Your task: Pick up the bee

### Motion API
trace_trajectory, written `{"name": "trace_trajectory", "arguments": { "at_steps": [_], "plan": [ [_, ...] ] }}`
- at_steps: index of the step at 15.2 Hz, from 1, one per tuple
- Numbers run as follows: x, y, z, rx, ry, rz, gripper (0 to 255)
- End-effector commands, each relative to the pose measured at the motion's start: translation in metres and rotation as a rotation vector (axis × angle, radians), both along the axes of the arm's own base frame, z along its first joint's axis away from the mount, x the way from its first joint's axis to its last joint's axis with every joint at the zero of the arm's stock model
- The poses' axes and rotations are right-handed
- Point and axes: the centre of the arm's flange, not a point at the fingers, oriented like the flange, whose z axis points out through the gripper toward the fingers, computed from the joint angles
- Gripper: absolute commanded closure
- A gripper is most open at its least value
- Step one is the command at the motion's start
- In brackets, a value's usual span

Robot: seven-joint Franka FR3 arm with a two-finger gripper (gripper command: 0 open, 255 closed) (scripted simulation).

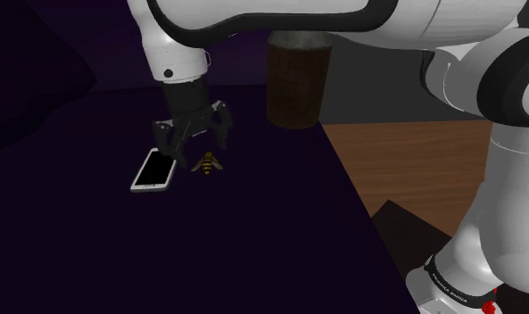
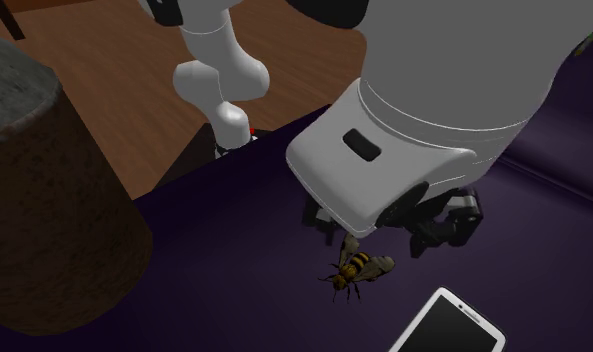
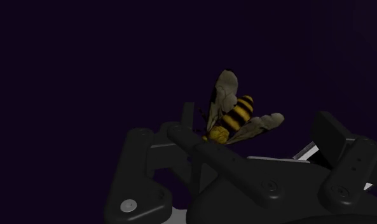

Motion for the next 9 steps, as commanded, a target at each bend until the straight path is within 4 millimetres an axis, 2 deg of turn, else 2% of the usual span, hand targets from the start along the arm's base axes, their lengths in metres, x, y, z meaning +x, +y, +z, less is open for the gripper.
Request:
{"name": "trace_trajectory", "arguments": {
  "at_steps": [1, 3, 5, 6, 9],
  "plan": [
    [0.0, 0.0, -0.011, 0.0, 0.0, 0.0, 0],
    [0.0, 0.0, -0.024, 0.0, 0.0, 0.0, 0],
    [0.0, 0.0, -0.024, 0.0, 0.0, 0.0, 0],
    [0.0, 0.0, -0.024, 0.0, 0.0, 0.0, 255],
    [0.0, 0.0, -0.024, 0.0, 0.0, 0.0, 255]
  ]
}}
